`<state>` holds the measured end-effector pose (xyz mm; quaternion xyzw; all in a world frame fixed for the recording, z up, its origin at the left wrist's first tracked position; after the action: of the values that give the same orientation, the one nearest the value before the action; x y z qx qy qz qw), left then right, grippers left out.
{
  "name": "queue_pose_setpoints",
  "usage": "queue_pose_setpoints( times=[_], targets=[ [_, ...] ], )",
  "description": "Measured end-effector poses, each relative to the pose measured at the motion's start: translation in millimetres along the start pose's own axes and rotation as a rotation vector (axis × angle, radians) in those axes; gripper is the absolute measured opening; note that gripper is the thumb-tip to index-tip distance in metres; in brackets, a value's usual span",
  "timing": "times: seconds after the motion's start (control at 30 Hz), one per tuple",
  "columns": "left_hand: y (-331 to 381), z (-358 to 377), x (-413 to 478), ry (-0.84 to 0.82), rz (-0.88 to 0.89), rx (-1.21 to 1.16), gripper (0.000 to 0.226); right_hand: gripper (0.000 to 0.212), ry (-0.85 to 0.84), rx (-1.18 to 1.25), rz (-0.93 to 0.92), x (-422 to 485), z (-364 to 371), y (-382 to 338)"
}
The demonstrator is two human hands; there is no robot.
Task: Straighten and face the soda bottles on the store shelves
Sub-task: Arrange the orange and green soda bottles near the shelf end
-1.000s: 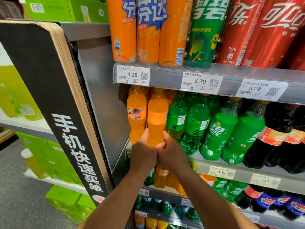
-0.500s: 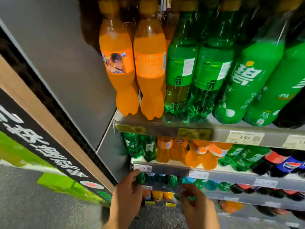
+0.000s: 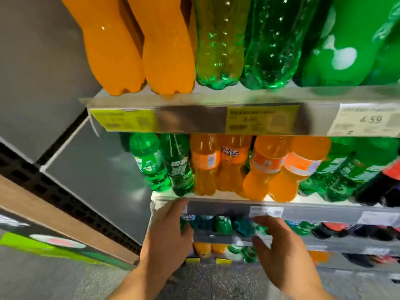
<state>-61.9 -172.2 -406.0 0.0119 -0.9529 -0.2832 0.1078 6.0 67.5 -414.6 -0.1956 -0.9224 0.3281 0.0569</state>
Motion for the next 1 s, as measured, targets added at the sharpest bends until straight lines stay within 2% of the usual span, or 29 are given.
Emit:
queue_pose_setpoints(
  times=[0.17, 0.4, 0.57, 0.7, 0.83, 1.0],
  targets=[
    [3, 8, -19, -0.073, -0.034, 0.077, 0.058, 0.035, -0.076, -0.044, -0.005, 2, -11, 24],
    [21, 2, -46, 0.008, -0.001, 0.148, 0.058, 0.035, -0.147, -0.124, -0.186, 7, -26, 58],
    [20, 9, -77, 0.040, -0.040, 0.198, 0.058, 0.039, -0.133, -0.104, -0.262, 9, -33, 82],
    [29, 10, -85, 0.077, -0.042, 0.142, 0.049, 0.036, -0.093, -0.032, -0.261, 11, -37, 91],
    [61, 16, -53, 0.158, -0.091, -0.023, 0.038, 0.031, 0.048, 0.081, -0.213, 28, -50, 84],
    [115, 52, -10, 0.157, -0.156, -0.225, 0.055, 0.042, 0.201, 0.193, -0.097, 60, -66, 68]
  ],
)
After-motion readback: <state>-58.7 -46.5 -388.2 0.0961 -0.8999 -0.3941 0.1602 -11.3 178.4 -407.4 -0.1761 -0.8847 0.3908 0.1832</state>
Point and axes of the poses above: each hand's wrist, its own x-axis towards the middle knuckle, its own z-axis out of the palm, y = z × x, the point moved 10 cm from there along x, towards the middle knuckle, and after that the axes turned 15 degrees about y, right-handed, at the moved point
